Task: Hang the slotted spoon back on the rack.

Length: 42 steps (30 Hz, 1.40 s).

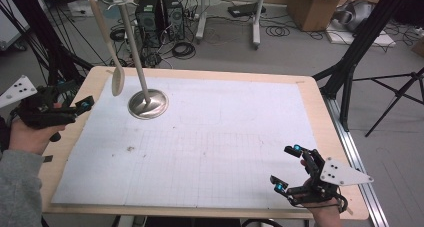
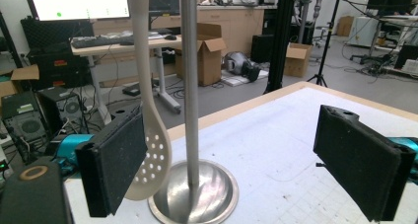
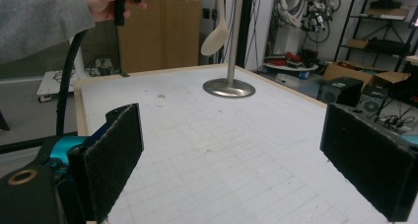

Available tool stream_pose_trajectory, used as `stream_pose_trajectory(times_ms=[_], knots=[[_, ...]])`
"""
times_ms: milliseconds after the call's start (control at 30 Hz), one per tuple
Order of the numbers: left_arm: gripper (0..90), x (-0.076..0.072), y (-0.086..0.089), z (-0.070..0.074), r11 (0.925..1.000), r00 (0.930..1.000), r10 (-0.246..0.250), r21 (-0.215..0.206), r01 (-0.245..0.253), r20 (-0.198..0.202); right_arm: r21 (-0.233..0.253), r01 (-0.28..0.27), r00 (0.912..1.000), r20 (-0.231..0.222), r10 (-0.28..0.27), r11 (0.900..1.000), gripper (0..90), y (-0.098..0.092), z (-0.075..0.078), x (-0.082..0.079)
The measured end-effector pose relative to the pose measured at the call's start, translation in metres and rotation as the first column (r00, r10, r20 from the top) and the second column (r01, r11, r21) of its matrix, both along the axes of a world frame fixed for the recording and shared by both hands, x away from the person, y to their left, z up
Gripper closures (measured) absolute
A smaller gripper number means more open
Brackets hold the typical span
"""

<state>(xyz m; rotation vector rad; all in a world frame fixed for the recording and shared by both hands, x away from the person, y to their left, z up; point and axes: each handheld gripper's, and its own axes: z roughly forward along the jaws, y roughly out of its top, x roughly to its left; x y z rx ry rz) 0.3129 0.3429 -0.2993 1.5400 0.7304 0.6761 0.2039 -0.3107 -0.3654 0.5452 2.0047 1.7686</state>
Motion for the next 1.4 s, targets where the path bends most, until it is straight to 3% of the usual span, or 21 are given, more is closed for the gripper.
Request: stream_pose_trajectory(times_ms=[267, 467, 800, 1267, 1400], knots=[[13.4, -0.015, -0.009, -0.006, 0.9999, 0.9991, -0.011, 0.003, 0.011, 0.04, 0.006, 0.02, 0.9998, -0.005, -0.02, 1.0, 8.1, 0.001, 0.0, -0.003], [13.4, -0.026, -0.014, -0.016, 1.0, 0.9989, -0.007, 0.0, 0.007, 0.047, 0.007, 0.019, 0.9998, 0.005, -0.019, 1.0, 8.2, 0.004, 0.002, -0.004], [13.4, -0.044, -0.02, -0.033, 0.9996, 0.9989, -0.002, 0.029, 0.001, 0.046, 0.011, 0.028, 0.9996, -0.002, -0.028, 1.0, 8.1, 0.006, 0.001, -0.003], [13.4, -0.063, -0.02, -0.046, 0.9993, 0.9983, 0.026, 0.024, -0.028, 0.052, 0.007, 0.036, 0.9993, 0.006, -0.036, 0.999, 8.1, 0.008, 0.001, -0.003], [13.4, -0.067, -0.021, -0.051, 0.9999, 0.999, 0.012, -0.005, -0.012, 0.044, 0.008, 0.04, 0.9992, -0.001, -0.04, 0.999, 8.1, 0.008, 0.0, -0.003]])
